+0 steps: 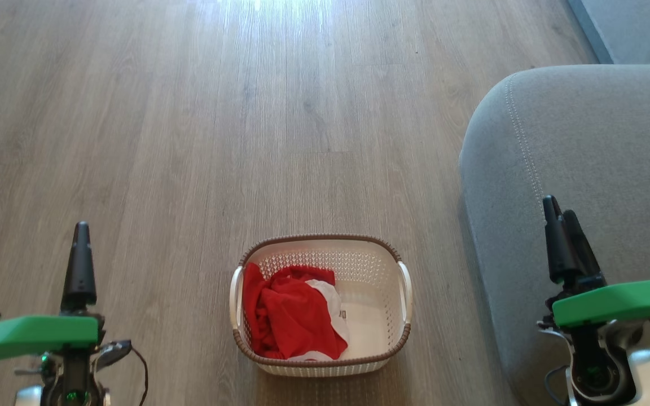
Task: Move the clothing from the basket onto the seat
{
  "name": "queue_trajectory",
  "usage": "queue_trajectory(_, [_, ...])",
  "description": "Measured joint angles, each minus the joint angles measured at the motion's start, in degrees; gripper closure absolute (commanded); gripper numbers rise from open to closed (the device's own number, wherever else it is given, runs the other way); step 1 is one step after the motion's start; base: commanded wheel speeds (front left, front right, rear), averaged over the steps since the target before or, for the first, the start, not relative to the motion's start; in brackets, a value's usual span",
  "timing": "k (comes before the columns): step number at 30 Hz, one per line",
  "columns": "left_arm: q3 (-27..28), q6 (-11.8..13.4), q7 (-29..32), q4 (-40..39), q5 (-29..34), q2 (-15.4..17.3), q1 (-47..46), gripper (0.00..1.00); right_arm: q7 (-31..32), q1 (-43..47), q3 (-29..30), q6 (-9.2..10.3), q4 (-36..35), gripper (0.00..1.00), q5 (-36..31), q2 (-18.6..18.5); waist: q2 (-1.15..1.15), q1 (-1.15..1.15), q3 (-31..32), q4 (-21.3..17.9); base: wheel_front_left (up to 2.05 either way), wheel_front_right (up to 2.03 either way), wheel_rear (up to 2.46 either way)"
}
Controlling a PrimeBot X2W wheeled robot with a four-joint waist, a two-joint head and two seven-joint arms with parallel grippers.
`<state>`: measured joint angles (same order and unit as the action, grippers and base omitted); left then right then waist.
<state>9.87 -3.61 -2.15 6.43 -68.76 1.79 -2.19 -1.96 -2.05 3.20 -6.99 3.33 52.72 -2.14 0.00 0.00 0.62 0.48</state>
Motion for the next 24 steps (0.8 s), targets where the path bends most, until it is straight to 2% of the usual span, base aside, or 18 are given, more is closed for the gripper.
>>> queue_trajectory(9, [-5.38, 6.41, -1.51, -6.27, 12.1, 0.04, -0.13, 0.0, -1.6, -1.15, -0.85, 0.0, -3.16, 0.0, -8.32, 0.0, 0.0, 0.0, -0.18, 0.06, 0.0, 0.0, 0.0])
queue_trajectory(17, [-12.23, 9.89, -2.79, -8.12, 24.06, 0.11, -0.13, 0.0, -2.68, -1.15, -1.54, -0.01, -4.65, 0.0, -14.16, -0.01, 0.0, 0.0, -0.1, 0.06, 0.0, 0.0, 0.0])
queue_trajectory(21, [-15.22, 10.55, -3.44, -7.26, 28.55, 0.16, -0.09, 0.0, -3.45, -1.15, -1.64, -0.01, -4.93, 0.0, -17.05, -0.03, 0.0, 0.0, 0.11, 0.03, 0.0, 0.0, 0.0])
queue_trajectory(24, [-16.82, 12.23, -3.94, -7.39, 31.99, 0.44, -0.13, 0.0, -3.82, -1.15, -2.32, -0.01, -5.12, 0.0, -19.5, -0.03, 0.0, 0.0, 0.16, -0.03, 0.0, 0.0, 0.0])
